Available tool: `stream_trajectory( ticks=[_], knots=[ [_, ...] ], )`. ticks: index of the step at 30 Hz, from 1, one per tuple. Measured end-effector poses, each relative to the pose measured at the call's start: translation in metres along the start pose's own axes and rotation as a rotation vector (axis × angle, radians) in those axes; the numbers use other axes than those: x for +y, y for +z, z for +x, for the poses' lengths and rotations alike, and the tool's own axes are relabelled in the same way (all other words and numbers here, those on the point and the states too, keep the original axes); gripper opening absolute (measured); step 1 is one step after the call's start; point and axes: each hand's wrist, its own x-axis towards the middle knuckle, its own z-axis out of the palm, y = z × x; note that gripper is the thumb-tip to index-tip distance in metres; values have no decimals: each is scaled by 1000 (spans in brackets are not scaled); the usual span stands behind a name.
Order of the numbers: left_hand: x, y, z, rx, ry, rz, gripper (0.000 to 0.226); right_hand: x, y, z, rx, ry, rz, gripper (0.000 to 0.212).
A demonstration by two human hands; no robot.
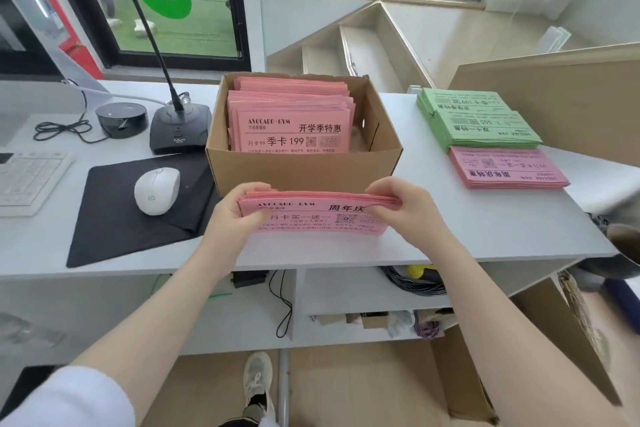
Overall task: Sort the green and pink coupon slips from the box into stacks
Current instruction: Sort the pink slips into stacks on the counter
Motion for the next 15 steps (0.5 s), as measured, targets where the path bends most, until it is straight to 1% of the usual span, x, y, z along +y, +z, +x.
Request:
stream_trajectory(
  ticks=[3, 5, 6, 9, 12, 15],
  knots=[
    [1, 1, -1, 4, 11, -17, 34, 13, 5, -7, 2, 131, 323, 31],
    [-1, 5, -1, -4, 3, -19, 29, 17, 15, -9, 5, 193, 465, 34],
    [-2, 6, -1, -12, -2, -24, 27, 17, 21, -10, 24, 202, 510, 31],
    [-4, 10, 2, -19, 2, -47, 21, 13, 31, -8, 74, 169, 574, 18],
    [3, 12, 4, -53, 53, -50, 22, 8, 27, -3, 113, 111, 600, 18],
    [4, 10, 7, -82, 59, -15, 21, 11, 24, -1, 138, 125, 601, 20]
  ],
)
